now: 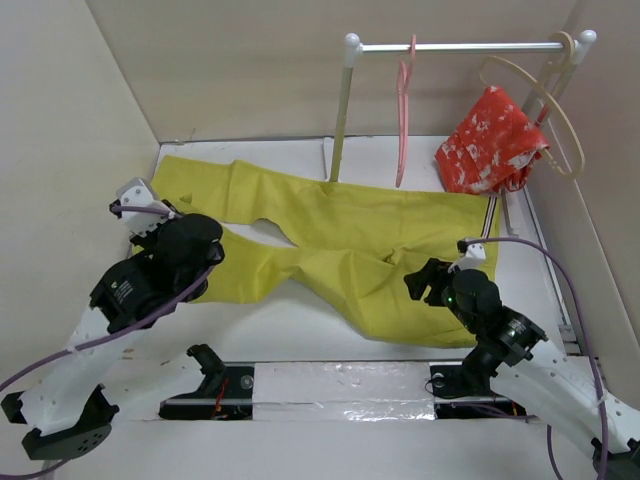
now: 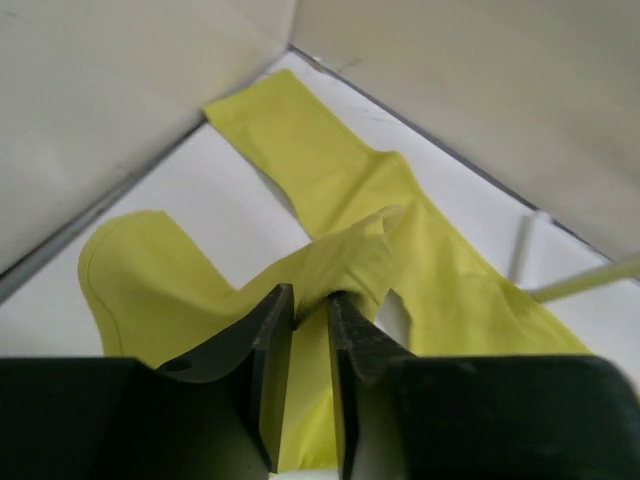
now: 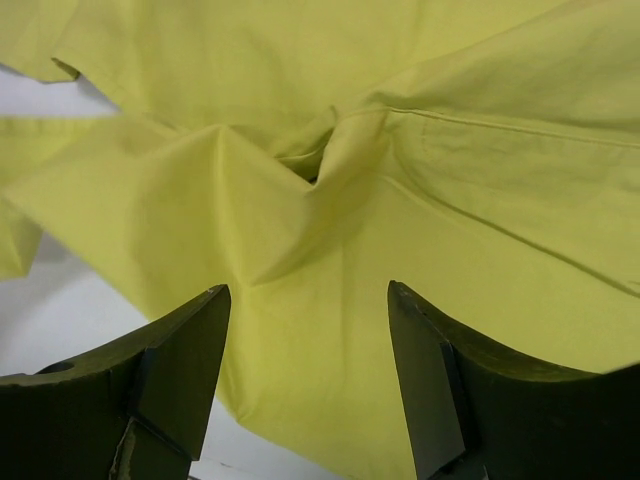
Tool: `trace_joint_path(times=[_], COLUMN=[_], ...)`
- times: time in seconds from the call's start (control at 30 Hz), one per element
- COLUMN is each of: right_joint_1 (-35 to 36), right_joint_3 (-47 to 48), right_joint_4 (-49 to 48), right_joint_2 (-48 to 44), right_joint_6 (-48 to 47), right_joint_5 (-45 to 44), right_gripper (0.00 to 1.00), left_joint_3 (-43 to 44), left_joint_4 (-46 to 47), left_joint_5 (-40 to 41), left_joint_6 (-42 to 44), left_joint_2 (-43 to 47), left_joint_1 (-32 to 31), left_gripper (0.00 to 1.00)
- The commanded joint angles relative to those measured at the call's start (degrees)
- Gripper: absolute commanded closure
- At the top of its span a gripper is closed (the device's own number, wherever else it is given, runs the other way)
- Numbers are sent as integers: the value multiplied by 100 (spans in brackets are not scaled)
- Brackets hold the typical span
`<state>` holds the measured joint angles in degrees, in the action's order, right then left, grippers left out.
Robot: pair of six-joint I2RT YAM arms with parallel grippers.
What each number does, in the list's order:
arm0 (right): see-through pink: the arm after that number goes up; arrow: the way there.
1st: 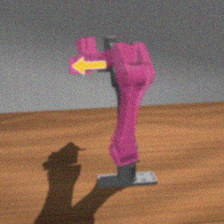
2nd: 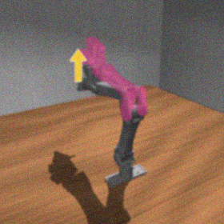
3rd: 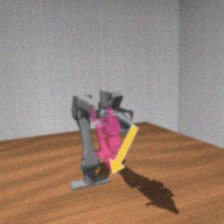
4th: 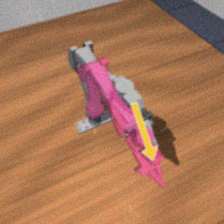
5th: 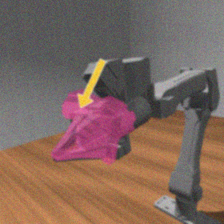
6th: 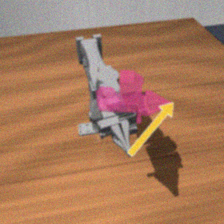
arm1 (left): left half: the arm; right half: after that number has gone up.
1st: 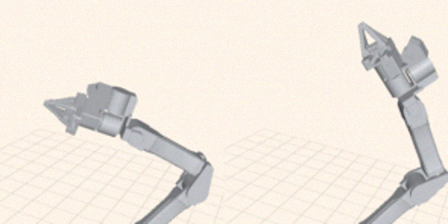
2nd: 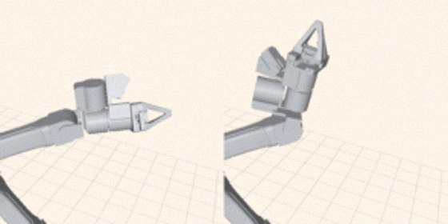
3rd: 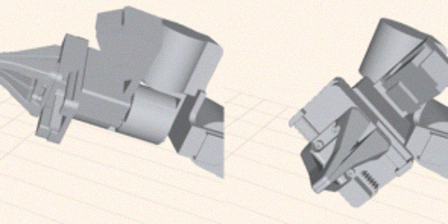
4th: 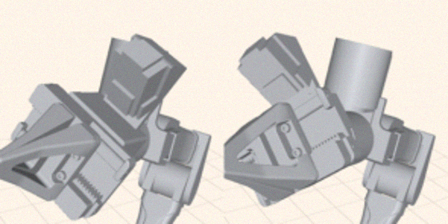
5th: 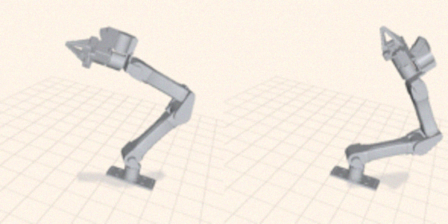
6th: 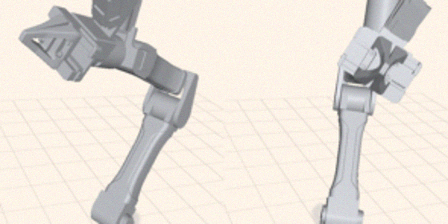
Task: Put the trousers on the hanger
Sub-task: Flatten out the trousers at the center of the board.
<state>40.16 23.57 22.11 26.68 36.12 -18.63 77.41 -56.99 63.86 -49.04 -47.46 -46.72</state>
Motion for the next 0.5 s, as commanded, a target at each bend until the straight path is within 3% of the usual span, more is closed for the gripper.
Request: trace_joint_path(times=[0.0,0.1,0.17,0.2,0.27,0.3,0.33,0.43,0.47], right_joint_1=[-35,-35,-35,-35,-35,-35,-35,-96,-96], right_joint_3=[130,165,165,165,218,244,288,323,323], right_joint_4=[162,223,241,224,189,197,241,111,66], right_joint_2=[-22,-119,-180,-163,-110,-14,30,180,232], right_joint_6=[176,167,159,150,62,53,36,-34,-43], right_joint_5=[-378,-299,-290,-290,-334,-369,-404,-501,-536], right_gripper=[31,31,31,31,31,31,31,34,38], left_joint_3=[-198,-419,-726,-849,-920,-912,-912,-1077,-1139], left_joint_4=[-804,-604,70,605,383,208,189,1248,1513], left_joint_5=[1488,1647,1630,1630,1499,1437,1367,360,-480], left_joint_6=[-924,-828,381,786,537,440,360,1226,1378], left_joint_2=[-256,227,728,869,1011,1011,959,626,476], left_joint_1=[284,804,805,805,805,805,805,805,805], left_gripper=[81,75,68,59,45,31,26,27,29])
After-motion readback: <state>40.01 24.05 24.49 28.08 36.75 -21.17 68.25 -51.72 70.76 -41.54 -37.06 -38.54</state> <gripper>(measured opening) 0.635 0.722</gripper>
